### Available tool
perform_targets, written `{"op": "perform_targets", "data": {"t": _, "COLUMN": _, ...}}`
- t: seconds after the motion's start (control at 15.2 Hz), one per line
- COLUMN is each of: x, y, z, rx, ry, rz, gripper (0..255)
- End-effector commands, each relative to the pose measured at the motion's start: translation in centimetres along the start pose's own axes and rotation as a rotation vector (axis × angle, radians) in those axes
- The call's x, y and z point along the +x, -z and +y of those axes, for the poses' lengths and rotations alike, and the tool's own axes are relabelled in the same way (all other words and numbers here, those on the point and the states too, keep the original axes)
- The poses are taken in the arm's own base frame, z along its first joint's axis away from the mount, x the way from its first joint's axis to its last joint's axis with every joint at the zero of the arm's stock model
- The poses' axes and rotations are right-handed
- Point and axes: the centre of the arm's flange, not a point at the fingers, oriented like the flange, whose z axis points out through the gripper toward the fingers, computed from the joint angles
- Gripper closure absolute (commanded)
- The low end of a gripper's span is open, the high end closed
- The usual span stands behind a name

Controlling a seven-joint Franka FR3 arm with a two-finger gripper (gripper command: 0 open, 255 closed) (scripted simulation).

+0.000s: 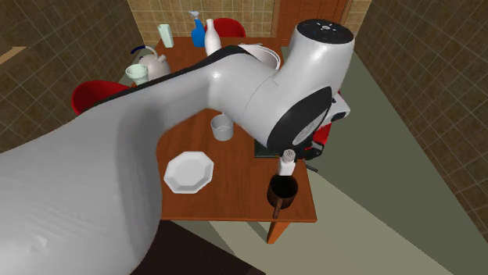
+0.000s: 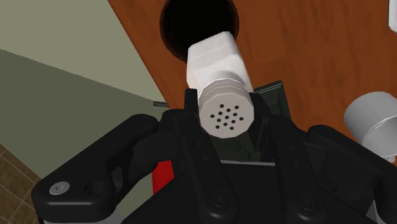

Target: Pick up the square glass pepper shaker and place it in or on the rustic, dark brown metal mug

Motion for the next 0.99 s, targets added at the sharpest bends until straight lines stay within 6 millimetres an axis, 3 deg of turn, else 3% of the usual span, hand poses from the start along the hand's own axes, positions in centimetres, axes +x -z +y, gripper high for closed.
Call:
{"op": "perform_targets", "data": {"t": 0.0, "x": -1.6, "y": 0.5, "z": 1.8, "rx": 0.000, "ry": 0.001, "rz": 0.000, "gripper": 255}}
{"op": "perform_targets", "data": {"t": 0.92, "x": -2.7, "y": -6.8, "z": 1.7, "rx": 0.000, "ry": 0.001, "rz": 0.000, "gripper": 255}}
